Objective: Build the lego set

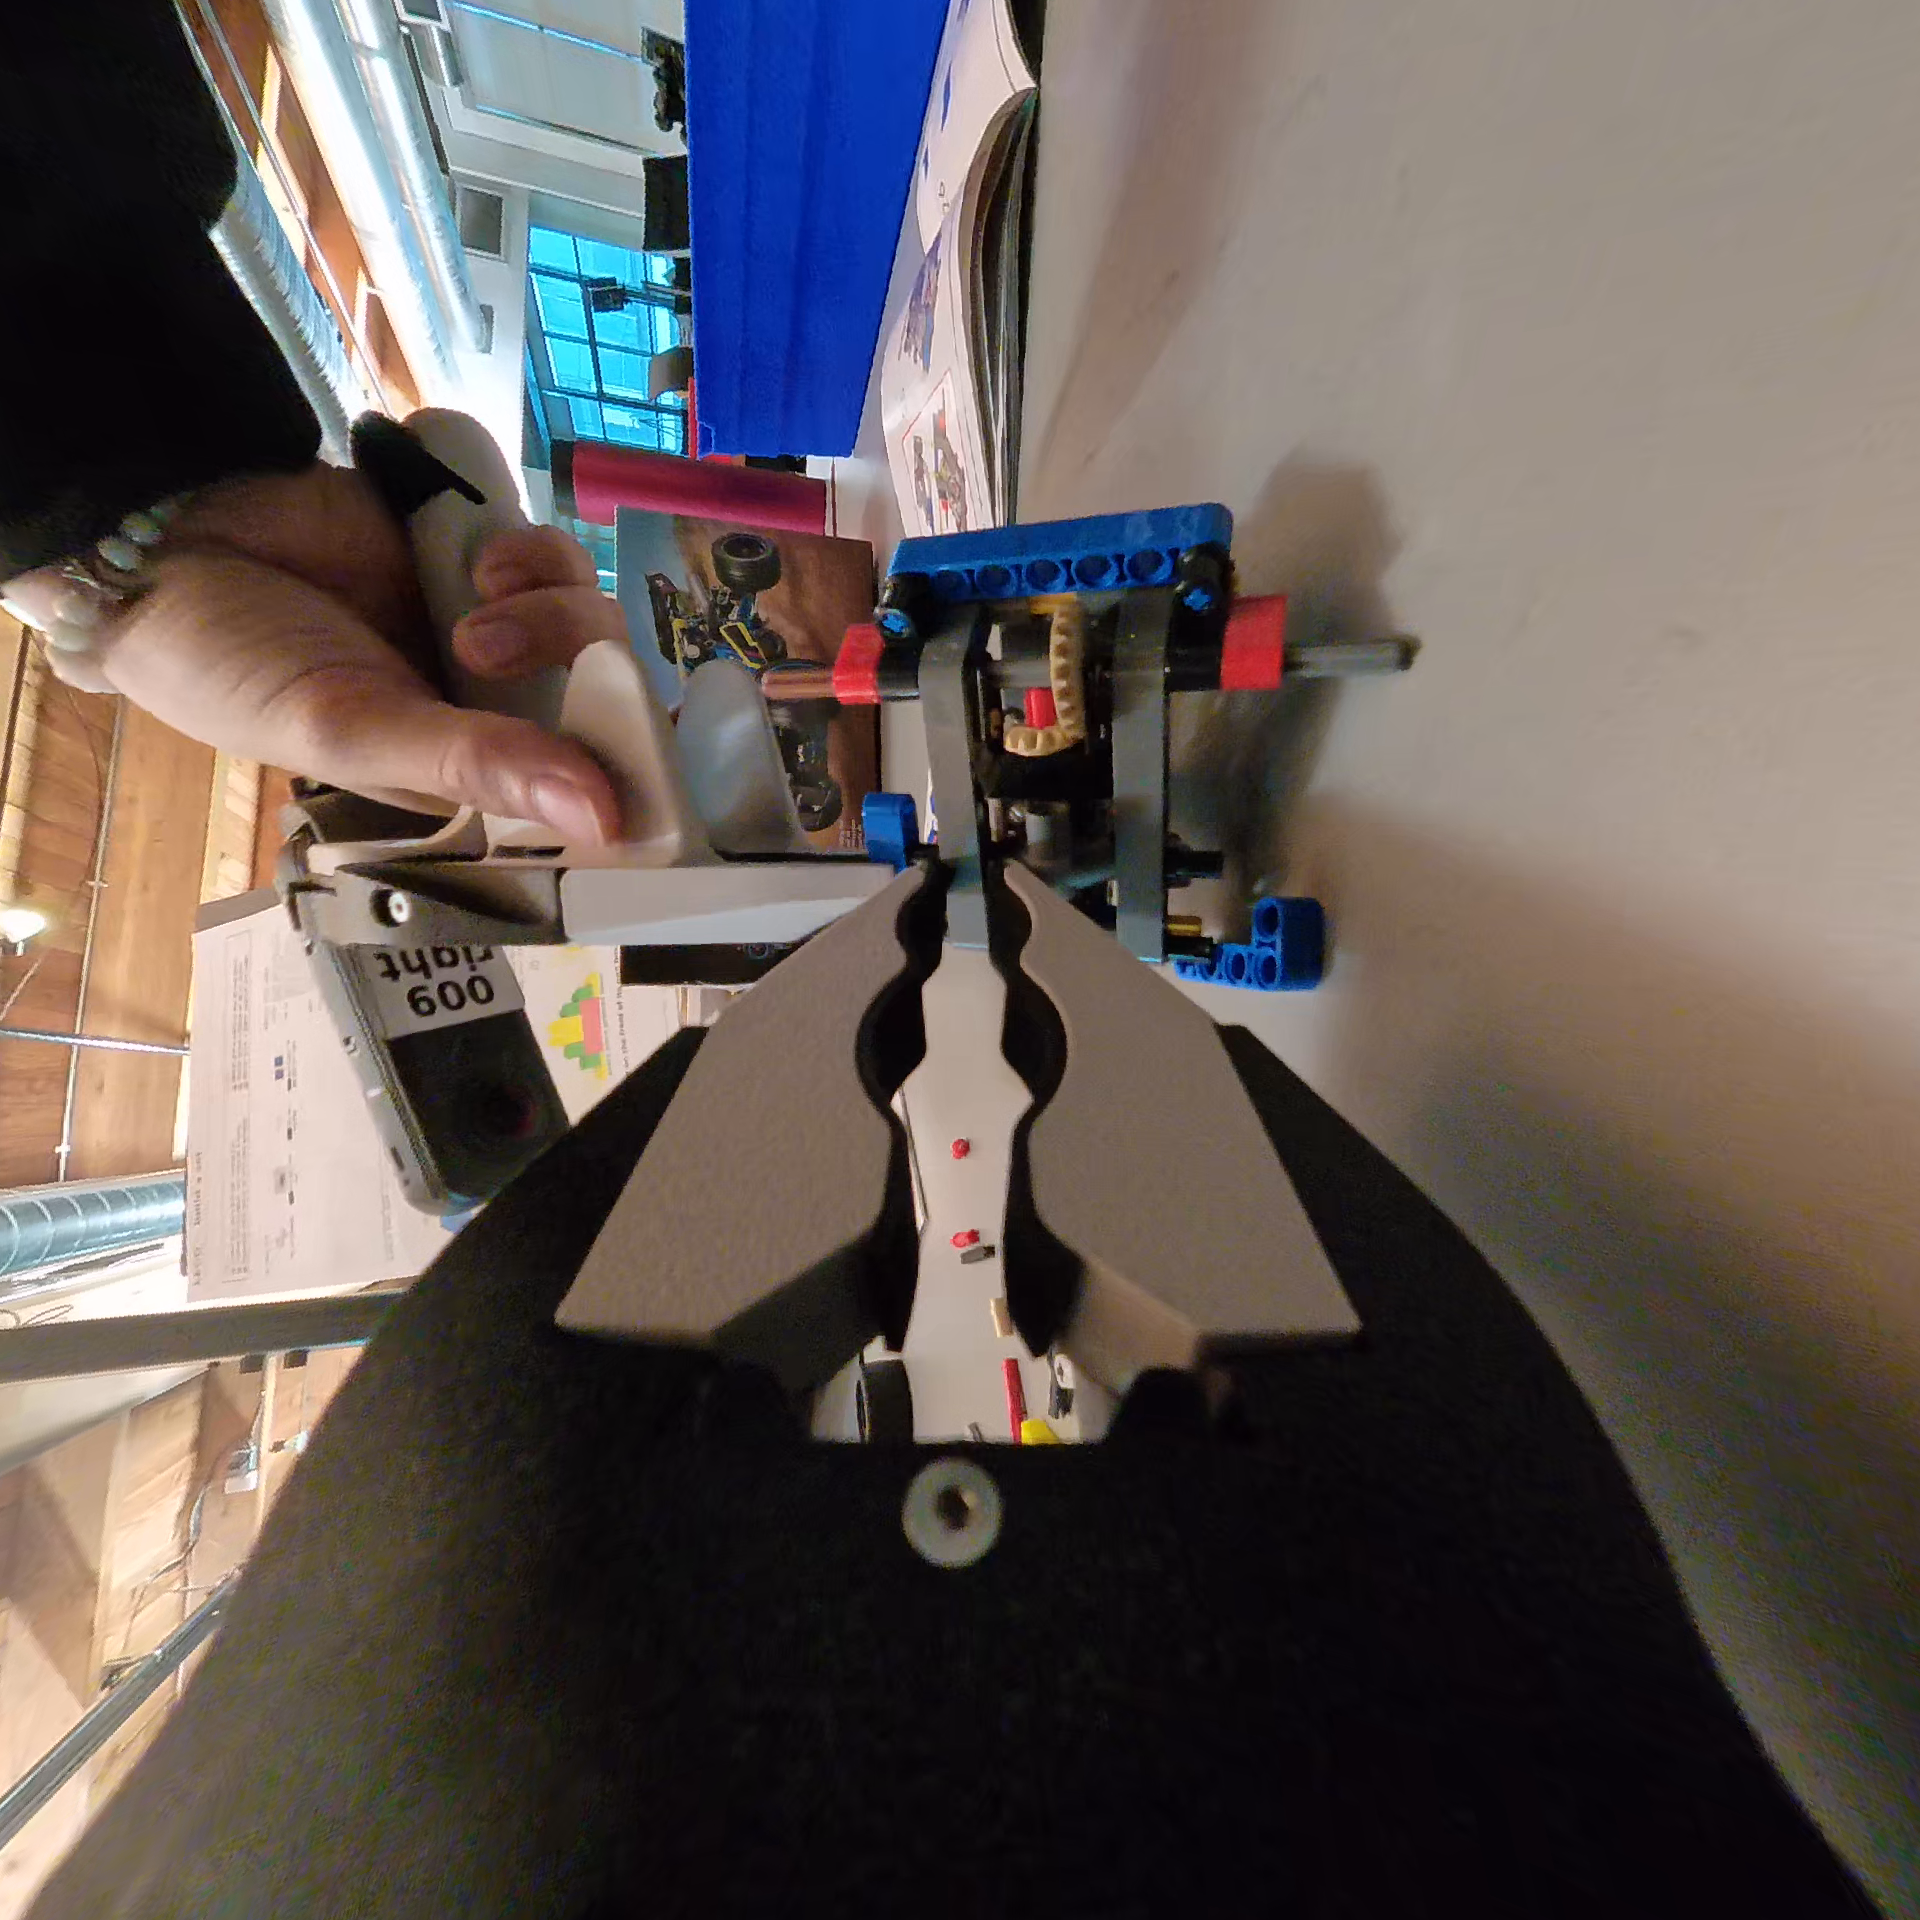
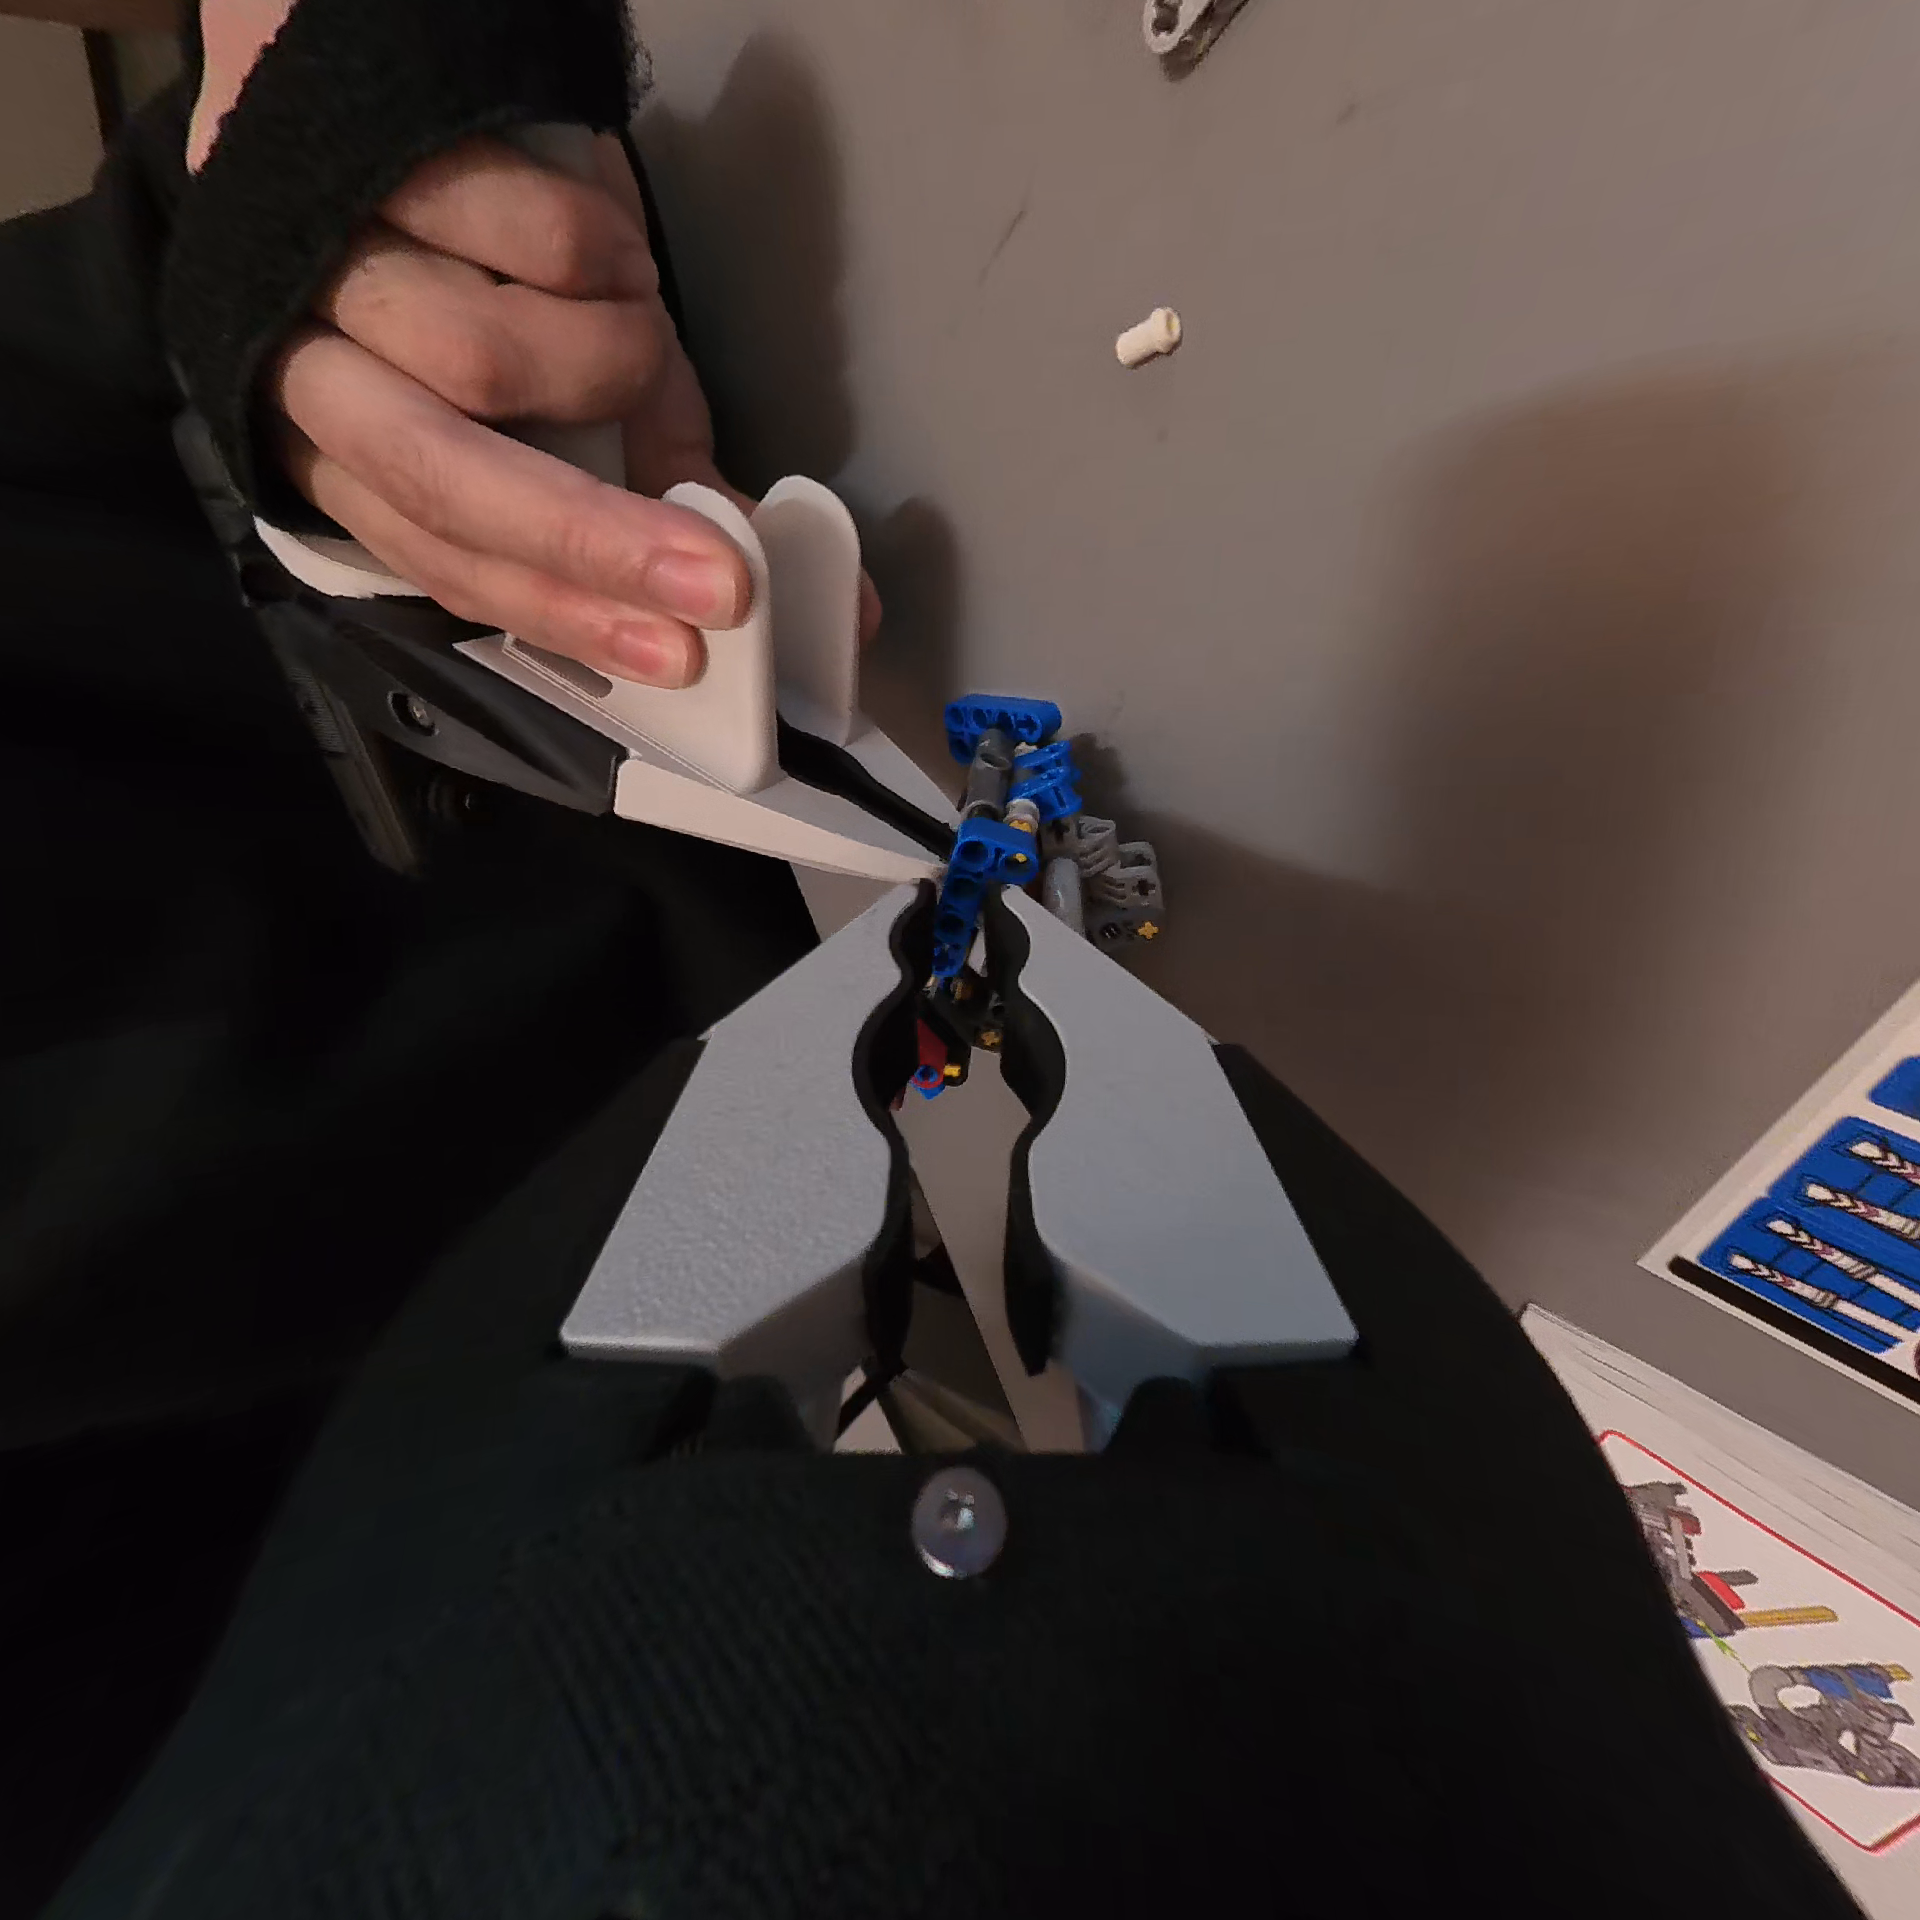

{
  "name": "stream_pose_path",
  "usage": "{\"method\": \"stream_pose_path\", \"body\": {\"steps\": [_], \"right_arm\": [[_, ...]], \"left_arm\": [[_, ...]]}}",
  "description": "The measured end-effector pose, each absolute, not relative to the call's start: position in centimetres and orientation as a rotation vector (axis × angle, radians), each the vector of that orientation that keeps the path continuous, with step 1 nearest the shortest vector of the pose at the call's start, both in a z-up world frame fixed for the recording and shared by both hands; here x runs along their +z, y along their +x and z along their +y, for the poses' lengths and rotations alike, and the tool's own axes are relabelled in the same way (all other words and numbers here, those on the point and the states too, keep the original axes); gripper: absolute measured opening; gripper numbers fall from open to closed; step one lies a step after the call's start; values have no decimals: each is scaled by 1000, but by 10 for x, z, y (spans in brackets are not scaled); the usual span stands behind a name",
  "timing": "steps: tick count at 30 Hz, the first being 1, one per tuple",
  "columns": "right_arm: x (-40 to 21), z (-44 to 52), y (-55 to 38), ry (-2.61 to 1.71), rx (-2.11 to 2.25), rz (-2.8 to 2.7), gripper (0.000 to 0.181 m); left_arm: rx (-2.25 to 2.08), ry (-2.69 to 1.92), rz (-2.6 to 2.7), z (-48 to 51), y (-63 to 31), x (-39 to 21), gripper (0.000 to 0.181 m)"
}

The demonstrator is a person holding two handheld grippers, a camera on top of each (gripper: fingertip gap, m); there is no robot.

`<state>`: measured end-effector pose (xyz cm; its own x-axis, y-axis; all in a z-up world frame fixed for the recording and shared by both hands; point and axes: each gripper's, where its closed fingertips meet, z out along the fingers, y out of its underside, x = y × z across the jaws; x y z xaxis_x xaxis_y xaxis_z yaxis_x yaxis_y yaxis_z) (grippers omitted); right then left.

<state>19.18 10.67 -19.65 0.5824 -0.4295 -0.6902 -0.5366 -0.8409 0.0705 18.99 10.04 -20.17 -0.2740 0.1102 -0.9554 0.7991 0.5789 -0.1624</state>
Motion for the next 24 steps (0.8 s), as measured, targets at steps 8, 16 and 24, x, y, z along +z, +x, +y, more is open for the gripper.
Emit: {"method": "stream_pose_path", "body": {"steps": [8,16,24], "right_arm": [[-197,108,191,-2591,1185,847,6],[-198,105,187,-2772,1251,786,6],[-203,106,183,-2820,1296,812,6]], "left_arm": [[-767,779,1720,100,189,-202,5],[-749,802,1712,98,187,-203,5],[-761,801,1744,97,183,-205,5]]}}
